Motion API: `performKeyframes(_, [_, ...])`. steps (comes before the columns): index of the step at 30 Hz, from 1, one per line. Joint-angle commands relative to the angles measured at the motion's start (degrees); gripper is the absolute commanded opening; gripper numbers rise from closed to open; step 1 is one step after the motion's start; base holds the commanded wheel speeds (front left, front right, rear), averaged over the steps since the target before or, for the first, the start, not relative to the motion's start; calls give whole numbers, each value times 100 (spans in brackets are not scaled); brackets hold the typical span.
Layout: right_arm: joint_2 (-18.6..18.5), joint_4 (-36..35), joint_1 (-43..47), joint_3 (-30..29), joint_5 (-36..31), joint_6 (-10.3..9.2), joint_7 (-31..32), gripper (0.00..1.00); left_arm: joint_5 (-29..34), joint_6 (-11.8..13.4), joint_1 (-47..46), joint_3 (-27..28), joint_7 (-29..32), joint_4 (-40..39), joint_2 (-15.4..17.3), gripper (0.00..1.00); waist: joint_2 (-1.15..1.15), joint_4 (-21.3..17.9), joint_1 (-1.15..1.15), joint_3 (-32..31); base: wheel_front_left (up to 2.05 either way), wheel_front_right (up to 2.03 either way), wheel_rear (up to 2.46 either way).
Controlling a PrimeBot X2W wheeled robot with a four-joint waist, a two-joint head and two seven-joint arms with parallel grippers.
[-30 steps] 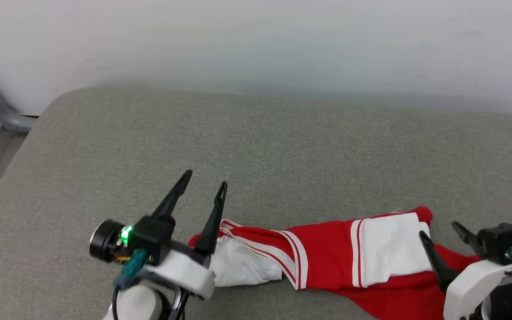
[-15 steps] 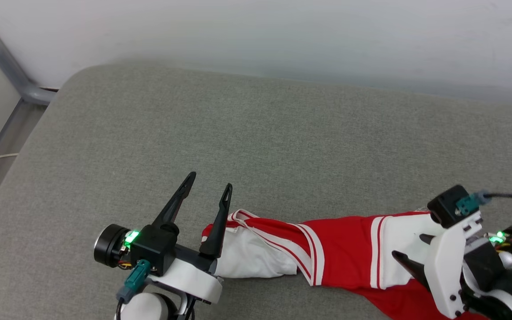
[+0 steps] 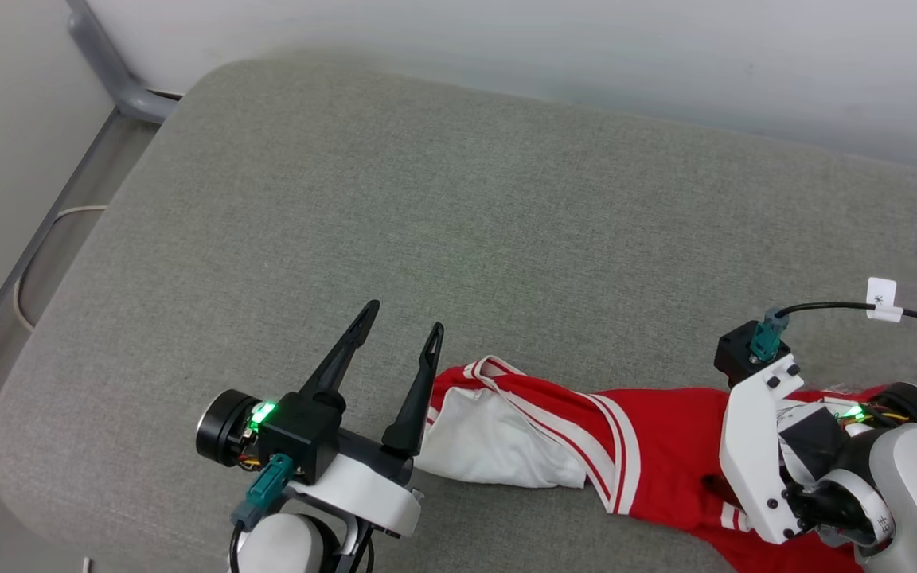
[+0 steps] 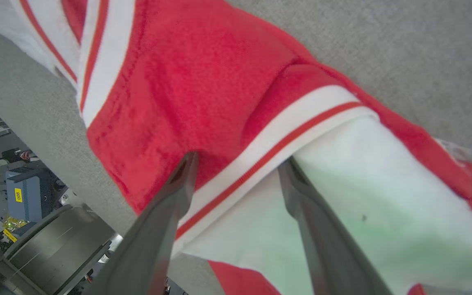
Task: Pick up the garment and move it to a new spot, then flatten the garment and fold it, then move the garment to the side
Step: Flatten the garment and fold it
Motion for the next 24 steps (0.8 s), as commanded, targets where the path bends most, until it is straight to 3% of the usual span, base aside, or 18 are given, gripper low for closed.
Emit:
performKeyframes(1, [19, 189, -61, 19, -35, -4, -93, 100, 48, -35, -62, 16, -14, 27, -37, 100, 0, 117, 0, 86, 0, 0, 0])
performKeyframes(7, [37, 733, 12, 136, -60, -4, -313, 100, 98, -81, -58, 61, -14, 73, -103, 100, 0, 210, 0, 148, 0, 0, 0])
performKeyframes(8, [23, 802, 21, 165, -48, -4, -351, 84, 103, -90, -59, 66, -14, 80, -111, 100, 0, 217, 0, 152, 0, 0, 0])
performKeyframes(9, [23, 802, 21, 165, -48, -4, -351, 84, 103, -90, -59, 66, -14, 80, -111, 100, 0, 217, 0, 152, 0, 0, 0])
performKeyframes(10, [13, 853, 14, 202, -35, -4, -394, 2, 101, -91, -60, 73, -14, 84, -116, 100, 0, 220, 0, 153, 0, 0, 0])
performKeyframes(24, [-250, 1104, -1324, -152, 133, -5, -1498, 0, 167, -126, 94, 62, -15, 277, -122, 100, 0, 124, 0, -400, 0, 0, 0])
